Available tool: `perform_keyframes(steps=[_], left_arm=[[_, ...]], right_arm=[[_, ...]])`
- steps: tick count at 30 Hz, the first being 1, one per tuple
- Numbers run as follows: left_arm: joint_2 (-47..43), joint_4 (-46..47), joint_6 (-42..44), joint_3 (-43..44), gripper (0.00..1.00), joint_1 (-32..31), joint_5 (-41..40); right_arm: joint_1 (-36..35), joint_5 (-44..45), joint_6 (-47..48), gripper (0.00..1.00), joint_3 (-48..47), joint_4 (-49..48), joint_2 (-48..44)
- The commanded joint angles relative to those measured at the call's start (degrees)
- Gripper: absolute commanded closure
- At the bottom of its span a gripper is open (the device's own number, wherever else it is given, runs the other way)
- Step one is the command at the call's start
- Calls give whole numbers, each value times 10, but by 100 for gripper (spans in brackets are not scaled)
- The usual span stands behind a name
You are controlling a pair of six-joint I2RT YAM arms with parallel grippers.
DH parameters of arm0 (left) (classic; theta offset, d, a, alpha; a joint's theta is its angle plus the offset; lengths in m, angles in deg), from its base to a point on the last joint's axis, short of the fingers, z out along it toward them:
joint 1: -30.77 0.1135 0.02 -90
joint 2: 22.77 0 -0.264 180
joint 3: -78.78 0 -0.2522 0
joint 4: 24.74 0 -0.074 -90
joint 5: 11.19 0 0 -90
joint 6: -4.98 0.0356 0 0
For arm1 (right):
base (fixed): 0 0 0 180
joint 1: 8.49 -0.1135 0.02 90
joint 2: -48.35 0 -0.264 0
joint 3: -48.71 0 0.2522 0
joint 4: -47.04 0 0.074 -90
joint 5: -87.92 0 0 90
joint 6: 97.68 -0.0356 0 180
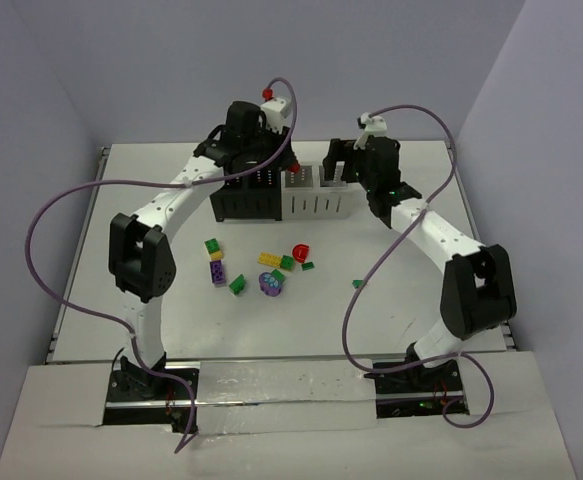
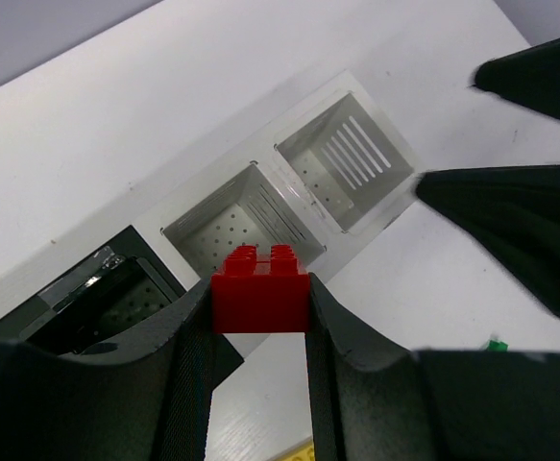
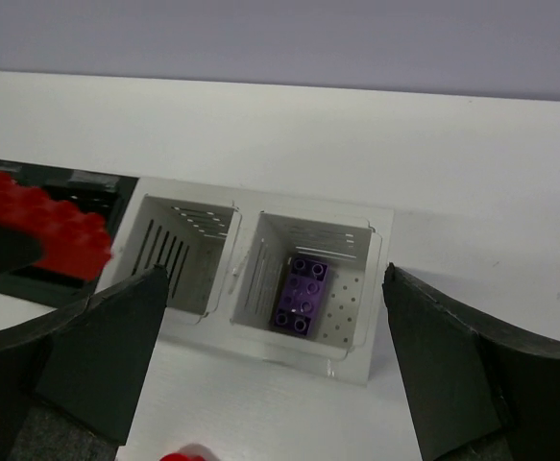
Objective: Sort the legos into containers by color
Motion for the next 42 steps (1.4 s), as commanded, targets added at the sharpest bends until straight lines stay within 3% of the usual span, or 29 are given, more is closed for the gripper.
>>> perform_keyframes(steps=[1, 9, 19, 23, 26, 30, 32, 35, 42], left_arm=[[19, 18, 6, 28, 99, -15, -28], [43, 10, 11, 28, 88, -30, -61], [64, -8, 27, 69, 42, -37, -108], [53, -34, 43, 103, 32, -38, -111], [4, -40, 47, 84, 30, -38, -102], [-112, -10, 45, -45, 32, -42, -37], [-175, 6, 55, -159, 35, -43, 24], [-231, 27, 57, -276, 40, -56, 48], [-220, 67, 92, -375, 45, -129, 3]], right_arm=[[12, -33, 0, 0, -27, 67, -68], [31, -77, 7, 0, -13, 155, -132], [45, -91, 7, 0, 5, 187, -176], [51, -90, 10, 0, 3, 201, -188], [64, -97, 11, 0, 0, 223, -202], [96, -131, 21, 0, 13, 239, -232], [120, -163, 25, 0, 25, 250, -250], [143, -169, 24, 0, 39, 256, -259], [158, -166, 21, 0, 64, 258, -273]])
